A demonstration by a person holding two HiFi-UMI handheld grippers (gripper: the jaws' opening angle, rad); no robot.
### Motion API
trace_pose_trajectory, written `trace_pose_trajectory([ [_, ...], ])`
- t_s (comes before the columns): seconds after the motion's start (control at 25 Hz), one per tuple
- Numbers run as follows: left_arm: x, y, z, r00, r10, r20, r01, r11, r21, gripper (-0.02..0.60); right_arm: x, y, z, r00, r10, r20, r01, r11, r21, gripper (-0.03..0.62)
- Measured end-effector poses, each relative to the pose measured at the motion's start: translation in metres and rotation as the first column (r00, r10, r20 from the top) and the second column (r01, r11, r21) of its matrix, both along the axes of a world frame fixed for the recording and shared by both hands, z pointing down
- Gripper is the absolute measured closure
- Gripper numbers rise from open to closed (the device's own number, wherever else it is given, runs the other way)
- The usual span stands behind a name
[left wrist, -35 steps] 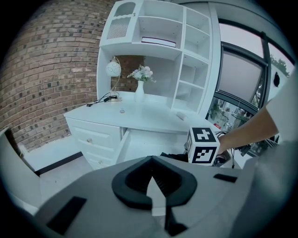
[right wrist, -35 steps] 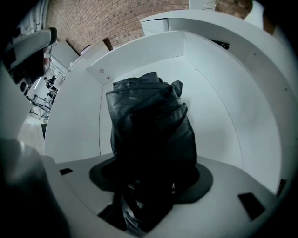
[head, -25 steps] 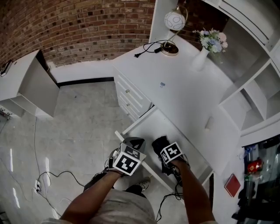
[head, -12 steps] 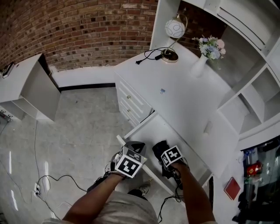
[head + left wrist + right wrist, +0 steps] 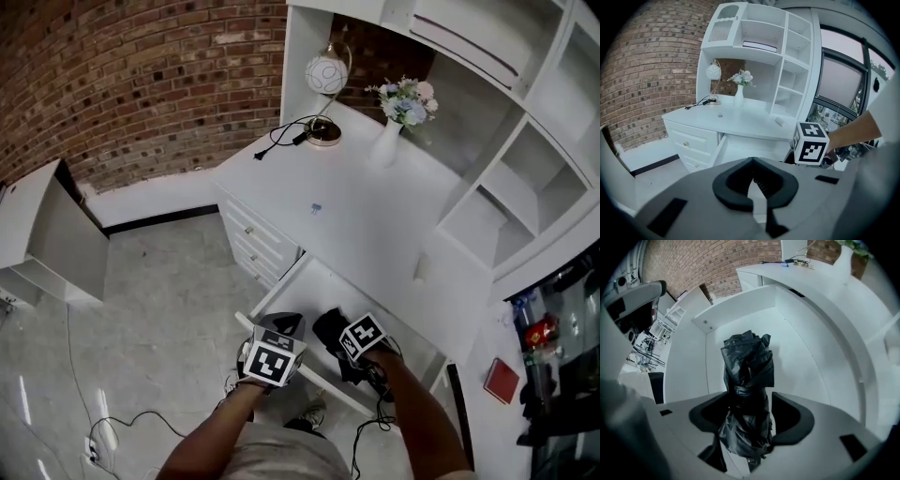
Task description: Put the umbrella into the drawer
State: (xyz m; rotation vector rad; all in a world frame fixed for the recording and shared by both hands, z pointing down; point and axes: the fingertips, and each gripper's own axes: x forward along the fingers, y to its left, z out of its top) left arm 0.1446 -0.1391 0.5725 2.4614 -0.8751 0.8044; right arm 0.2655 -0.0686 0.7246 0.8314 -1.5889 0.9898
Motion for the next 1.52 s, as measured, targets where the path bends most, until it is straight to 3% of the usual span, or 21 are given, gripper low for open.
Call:
trace_pose_trajectory([
  [0.44, 0.028, -0.013, -0.016, 0.997, 0.071, -0.043, -0.071, 0.997, 0.021, 0.588, 0.026, -0.017, -0.057, 0.981, 0.188, 0.041, -0.192, 0.971, 0.140, 0.318],
  [0.72, 0.040, -0.026, -0.032, 0.993, 0.103, -0.065, -0.100, 0.994, 0.049, 0.588, 0.041, -0.019, -0.087, 0.955, 0.285, 0.077, -0.295, 0.926, 0.235, 0.319],
  [0.84, 0.047, -0.035, -0.042, 0.991, 0.117, -0.064, -0.112, 0.991, 0.075, 0.588, 0.050, -0.024, -0.106, 0.940, 0.324, 0.109, -0.342, 0.894, 0.291, 0.321],
  [1.08, 0.059, -0.045, -0.060, 0.987, 0.143, -0.073, -0.135, 0.985, 0.111, 0.588, 0.063, -0.031, -0.150, 0.890, 0.405, 0.209, -0.456, 0.795, 0.400, 0.324],
  [1.2, 0.063, -0.050, -0.069, 0.984, 0.162, -0.069, -0.152, 0.980, 0.131, 0.588, 0.070, -0.035, -0.177, 0.856, 0.442, 0.267, -0.516, 0.718, 0.468, 0.326],
  [1.4, 0.071, -0.051, -0.085, 0.979, 0.185, -0.080, -0.170, 0.972, 0.164, 0.588, 0.077, -0.037, -0.225, 0.802, 0.492, 0.339, -0.590, 0.561, 0.580, 0.349],
  [1.52, 0.079, -0.048, -0.098, 0.973, 0.207, -0.103, -0.186, 0.965, 0.182, 0.588, 0.075, -0.035, -0.246, 0.798, 0.484, 0.360, -0.592, 0.518, 0.617, 0.349],
])
